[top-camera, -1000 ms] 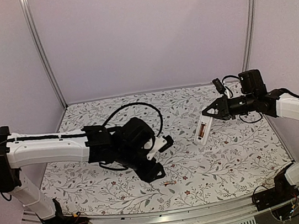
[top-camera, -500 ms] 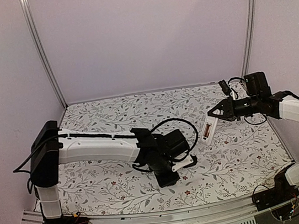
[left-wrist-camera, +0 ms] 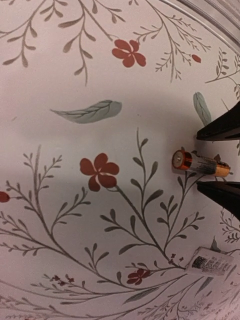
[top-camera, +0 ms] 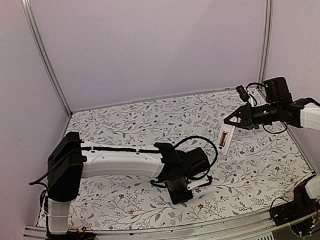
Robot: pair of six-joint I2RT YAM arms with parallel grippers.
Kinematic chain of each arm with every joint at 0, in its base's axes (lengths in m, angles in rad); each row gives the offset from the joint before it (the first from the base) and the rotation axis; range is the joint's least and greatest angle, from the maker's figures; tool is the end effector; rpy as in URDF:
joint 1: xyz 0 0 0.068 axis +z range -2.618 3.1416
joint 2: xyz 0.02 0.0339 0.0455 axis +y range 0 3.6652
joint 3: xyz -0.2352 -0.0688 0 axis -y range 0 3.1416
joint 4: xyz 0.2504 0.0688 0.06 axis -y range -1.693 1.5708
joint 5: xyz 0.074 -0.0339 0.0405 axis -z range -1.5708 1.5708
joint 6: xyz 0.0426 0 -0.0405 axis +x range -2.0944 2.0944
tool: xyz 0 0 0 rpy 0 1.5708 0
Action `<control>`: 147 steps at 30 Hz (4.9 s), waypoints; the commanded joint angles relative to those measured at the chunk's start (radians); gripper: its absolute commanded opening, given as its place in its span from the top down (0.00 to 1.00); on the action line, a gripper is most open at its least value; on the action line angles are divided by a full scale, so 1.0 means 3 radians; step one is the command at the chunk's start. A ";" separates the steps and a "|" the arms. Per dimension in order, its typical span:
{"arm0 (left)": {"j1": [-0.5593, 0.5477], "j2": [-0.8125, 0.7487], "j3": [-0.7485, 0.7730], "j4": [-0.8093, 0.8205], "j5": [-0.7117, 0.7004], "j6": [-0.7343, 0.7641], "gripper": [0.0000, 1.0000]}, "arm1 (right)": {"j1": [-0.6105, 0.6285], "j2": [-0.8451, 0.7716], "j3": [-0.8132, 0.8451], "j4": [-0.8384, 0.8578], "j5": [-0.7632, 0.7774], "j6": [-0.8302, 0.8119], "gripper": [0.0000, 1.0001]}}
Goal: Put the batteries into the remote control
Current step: Pick up the battery from the center of the board, then place the battery at the center of the board, then pick up the battery from the center of the board.
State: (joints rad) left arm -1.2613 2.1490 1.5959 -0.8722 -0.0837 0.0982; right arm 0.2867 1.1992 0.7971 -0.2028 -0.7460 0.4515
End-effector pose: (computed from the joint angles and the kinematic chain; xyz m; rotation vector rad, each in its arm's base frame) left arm 0.1283 -0.3894 0.1148 1.8625 2.3188 -0.0150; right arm 0.2557 0.1055 0.2300 -0.2693 2.2334 1.2211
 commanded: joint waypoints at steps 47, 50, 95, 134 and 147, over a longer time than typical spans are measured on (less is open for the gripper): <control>0.1122 -0.1024 -0.1060 0.0774 -0.0822 -0.5779 1.00 | -0.0051 -0.0046 0.0120 -0.0094 -0.0177 -0.0066 1.00; 0.1125 -0.0879 -0.0993 0.0756 -0.0746 -0.5876 1.00 | -0.0050 -0.0036 0.0120 -0.0092 -0.0178 -0.0077 1.00; 0.1606 -0.1746 -0.1275 0.1991 0.0737 -0.2555 0.13 | -0.0051 -0.0043 0.0111 -0.0092 -0.0265 -0.0133 0.99; 0.1789 -0.0463 -0.0290 -0.0112 0.1049 0.2786 0.46 | -0.0045 0.0291 -0.0349 0.0816 -0.0729 0.0490 1.00; 0.1705 -0.0147 -0.0194 -0.0072 0.0949 0.2887 0.54 | -0.0045 0.0403 -0.0340 0.0916 -0.0796 0.0495 1.00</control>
State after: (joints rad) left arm -0.7334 2.0743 1.5078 -0.8814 0.2134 0.9371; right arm 0.2783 1.3170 0.6994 0.0402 -0.9607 0.5900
